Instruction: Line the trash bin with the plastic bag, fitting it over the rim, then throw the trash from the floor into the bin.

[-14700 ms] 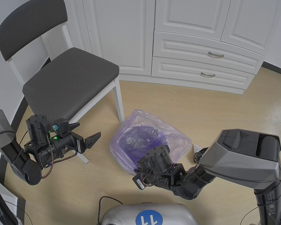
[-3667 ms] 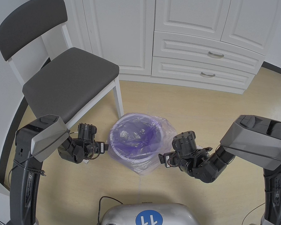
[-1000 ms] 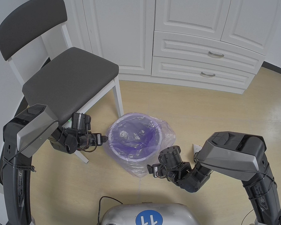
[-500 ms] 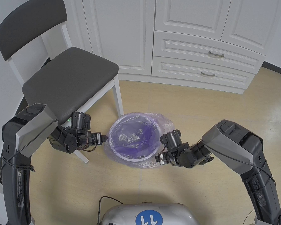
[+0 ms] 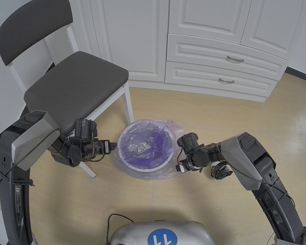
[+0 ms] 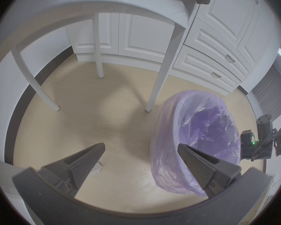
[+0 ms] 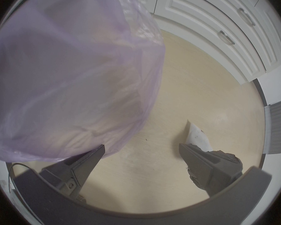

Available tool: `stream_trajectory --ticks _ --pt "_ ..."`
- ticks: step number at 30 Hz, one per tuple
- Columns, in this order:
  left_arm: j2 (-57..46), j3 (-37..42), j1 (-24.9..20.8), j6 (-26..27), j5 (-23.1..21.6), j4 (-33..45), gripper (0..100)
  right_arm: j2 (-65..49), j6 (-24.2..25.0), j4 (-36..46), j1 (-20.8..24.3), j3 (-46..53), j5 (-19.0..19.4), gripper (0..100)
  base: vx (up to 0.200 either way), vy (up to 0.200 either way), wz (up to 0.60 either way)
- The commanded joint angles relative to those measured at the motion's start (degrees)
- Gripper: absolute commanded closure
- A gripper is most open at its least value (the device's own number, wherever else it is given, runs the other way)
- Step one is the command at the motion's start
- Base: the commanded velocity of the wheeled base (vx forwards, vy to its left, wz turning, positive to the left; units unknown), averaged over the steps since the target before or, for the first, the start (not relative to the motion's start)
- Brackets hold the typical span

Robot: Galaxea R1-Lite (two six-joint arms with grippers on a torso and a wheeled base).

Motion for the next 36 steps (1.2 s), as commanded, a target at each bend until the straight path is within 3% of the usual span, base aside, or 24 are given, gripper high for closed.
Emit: stream_trajectory --ticks 1,10,16,22,25,26,27,32,36 --pt "-0.9 0.5 0.1 0.0 0.0 0.0 0 2.5 -0.1 0.1 -0.6 -0.9 0.0 0 0.000 0.000 0.00" --pt "-1.6 1.5 0.1 0.1 -0.1 0.0 0 -3.6 1.3 3.2 -0.9 1.1 -0.1 0 0.000 0.000 0.00" --pt "-2.8 3.2 0.0 0.1 -2.0 -0.1 0 -19.1 4.0 0.3 -0.3 20.4 1.3 0 0.000 0.000 0.00" --pt "-3.2 5.9 -1.3 0.4 -2.4 -0.3 0 -27.1 4.0 -14.1 -0.9 36.3 2.7 0 0.000 0.000 0.00" --pt "-3.3 7.5 -2.1 0.4 -2.4 -0.3 0 -28.1 4.6 -24.5 -1.2 41.3 2.6 0 0.000 0.000 0.00" --pt "-3.3 7.5 -2.1 0.4 -2.4 -0.3 0 -28.1 4.6 -24.5 -1.2 41.3 2.6 0 0.000 0.000 0.00" --pt "-3.9 9.8 -2.5 0.4 -2.1 -1.1 0 -27.6 6.6 -33.0 -1.1 44.0 2.5 0 0.000 0.000 0.00" --pt "-5.1 17.4 -3.0 0.3 -1.7 -9.1 0 -23.6 12.1 -45.6 -0.9 45.4 2.6 0 0.000 0.000 0.00" --pt "-7.5 23.2 -3.8 0.3 -1.6 -13.6 0 -20.9 16.0 -47.8 -1.1 41.7 3.7 0 0.000 0.000 0.00"
